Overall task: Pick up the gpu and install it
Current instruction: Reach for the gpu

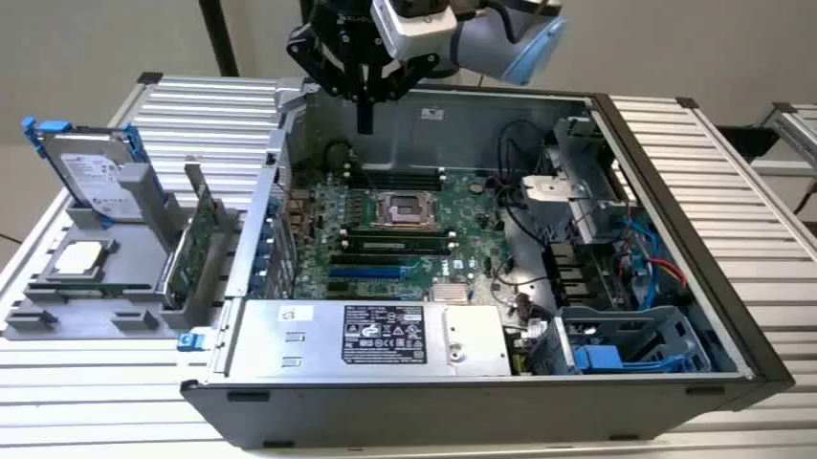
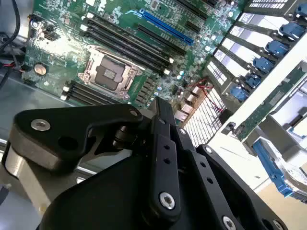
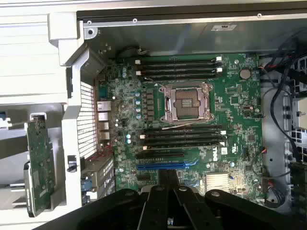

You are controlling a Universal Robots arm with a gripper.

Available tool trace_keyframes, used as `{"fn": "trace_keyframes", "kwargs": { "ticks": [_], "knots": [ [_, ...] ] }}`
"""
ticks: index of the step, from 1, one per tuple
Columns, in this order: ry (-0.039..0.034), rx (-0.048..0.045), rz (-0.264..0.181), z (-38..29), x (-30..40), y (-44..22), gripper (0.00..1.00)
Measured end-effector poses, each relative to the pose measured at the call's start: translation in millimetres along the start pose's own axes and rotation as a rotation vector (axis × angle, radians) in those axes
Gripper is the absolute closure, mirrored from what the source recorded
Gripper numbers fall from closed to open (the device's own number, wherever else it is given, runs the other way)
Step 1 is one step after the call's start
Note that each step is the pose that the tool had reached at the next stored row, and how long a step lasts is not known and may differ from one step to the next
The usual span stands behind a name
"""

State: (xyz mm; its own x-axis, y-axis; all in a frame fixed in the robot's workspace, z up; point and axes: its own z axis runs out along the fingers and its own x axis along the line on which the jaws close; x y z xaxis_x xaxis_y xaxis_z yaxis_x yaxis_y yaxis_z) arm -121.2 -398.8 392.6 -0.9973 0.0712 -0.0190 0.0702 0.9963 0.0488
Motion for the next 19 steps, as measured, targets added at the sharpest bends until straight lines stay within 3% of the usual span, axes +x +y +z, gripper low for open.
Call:
{"fn": "trace_keyframes", "kwargs": {
  "ticks": [19],
  "knots": [
    [0.0,0.0,0.0,-0.1,2.9,-0.2,1.0]
  ]
}}
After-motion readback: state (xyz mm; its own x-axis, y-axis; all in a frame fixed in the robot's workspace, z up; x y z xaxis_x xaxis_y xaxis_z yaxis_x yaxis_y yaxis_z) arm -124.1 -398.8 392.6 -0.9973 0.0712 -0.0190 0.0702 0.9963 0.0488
